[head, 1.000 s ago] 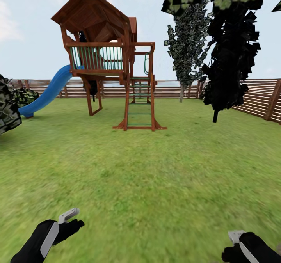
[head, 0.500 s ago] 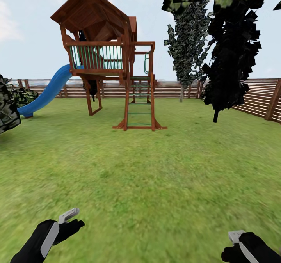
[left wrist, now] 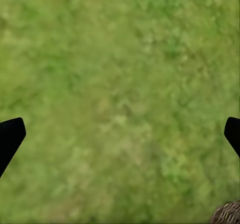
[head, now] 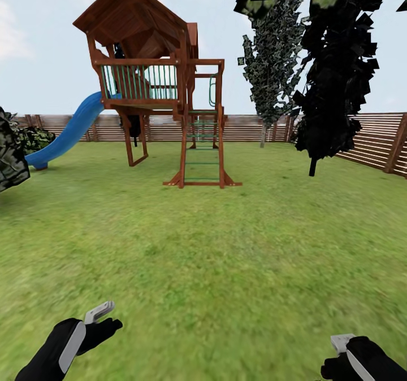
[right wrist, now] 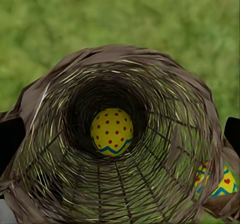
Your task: Take the three Easter eggs out of the wicker basket on the lawn in the garden, then place them on the lawn next to a single tree (choose any tree) so that all three eggs are next to the same tree and none are left in the basket.
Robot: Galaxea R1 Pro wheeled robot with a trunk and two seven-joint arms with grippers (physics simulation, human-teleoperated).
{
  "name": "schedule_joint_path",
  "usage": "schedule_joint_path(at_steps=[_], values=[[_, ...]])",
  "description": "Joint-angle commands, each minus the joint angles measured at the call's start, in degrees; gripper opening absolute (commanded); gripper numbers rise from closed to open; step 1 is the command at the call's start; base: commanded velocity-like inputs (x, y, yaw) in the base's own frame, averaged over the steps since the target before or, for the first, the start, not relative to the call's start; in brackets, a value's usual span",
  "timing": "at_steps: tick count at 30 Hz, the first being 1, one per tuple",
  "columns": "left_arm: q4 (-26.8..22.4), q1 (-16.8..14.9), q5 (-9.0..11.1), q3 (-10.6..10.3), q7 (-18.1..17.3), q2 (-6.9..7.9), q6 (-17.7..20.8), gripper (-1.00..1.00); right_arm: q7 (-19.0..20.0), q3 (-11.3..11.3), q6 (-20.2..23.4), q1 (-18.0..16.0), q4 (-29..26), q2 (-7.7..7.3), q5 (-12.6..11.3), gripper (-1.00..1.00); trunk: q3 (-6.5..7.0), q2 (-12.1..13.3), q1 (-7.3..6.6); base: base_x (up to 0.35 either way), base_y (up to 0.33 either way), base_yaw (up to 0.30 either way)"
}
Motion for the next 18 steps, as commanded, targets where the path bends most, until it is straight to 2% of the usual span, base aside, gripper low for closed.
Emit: schedule_joint_path(at_steps=[1,18], values=[[-0.06,-0.03,0.34,0.11,0.14,-0.02,0.29,1.00,0.30,0.19,0.21,-0.05,-0.06,-0.07,0.33,1.00,-0.25,-0.45,0.22,0.000,0.000,0.000],[-0.05,-0.05,0.34,0.12,0.42,-0.03,0.09,1.00,0.30,0.19,0.23,-0.05,-0.14,-0.24,0.34,1.00,-3.30,-7.27,3.96,-0.006,0.000,0.000]])
